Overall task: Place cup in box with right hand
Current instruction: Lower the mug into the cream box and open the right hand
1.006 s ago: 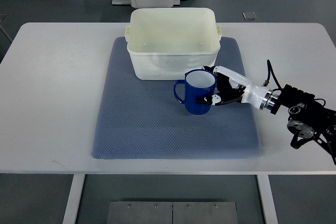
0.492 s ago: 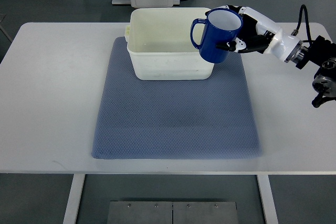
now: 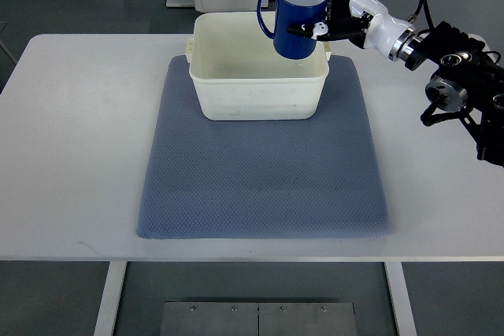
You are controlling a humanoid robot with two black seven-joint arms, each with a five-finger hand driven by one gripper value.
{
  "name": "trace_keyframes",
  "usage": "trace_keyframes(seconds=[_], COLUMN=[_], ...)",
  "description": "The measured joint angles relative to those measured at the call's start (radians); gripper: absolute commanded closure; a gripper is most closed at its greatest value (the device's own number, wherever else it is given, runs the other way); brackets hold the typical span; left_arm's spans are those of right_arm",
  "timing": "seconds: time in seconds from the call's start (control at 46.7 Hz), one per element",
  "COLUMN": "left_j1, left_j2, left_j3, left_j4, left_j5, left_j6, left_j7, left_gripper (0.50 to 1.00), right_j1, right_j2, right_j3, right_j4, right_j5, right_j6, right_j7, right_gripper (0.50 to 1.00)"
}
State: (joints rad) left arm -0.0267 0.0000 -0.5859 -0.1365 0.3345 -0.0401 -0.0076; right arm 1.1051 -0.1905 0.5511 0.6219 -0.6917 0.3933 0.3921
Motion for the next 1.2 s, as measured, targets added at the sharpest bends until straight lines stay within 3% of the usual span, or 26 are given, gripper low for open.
trace_keyframes(seconds=[0.321, 0.578, 1.198], left_j1=[0.0, 0.0, 0.0], left_j2=[0.0, 0.0, 0.0], left_j3=[0.0, 0.0, 0.0], left_j4=[0.0, 0.0, 0.0], left_j5=[0.0, 0.0, -0.001], left_j6=[0.0, 0.0, 0.0], left_j7=[0.0, 0.0, 0.0], left_gripper=[0.5, 0.5, 0.5], right_j1=[0.02, -0.004, -0.033], right_j2=[0.12, 0.147, 0.148], right_j3=[-0.024, -0.059, -0.103], right_j4=[-0.139, -0.154, -0.15], right_j5=[-0.001, 0.001, 0.034], right_j6=[-0.13, -0.206, -0.254], right_j7=[-0.03, -0.03, -0.025], right_gripper=[1.0, 1.0, 1.0])
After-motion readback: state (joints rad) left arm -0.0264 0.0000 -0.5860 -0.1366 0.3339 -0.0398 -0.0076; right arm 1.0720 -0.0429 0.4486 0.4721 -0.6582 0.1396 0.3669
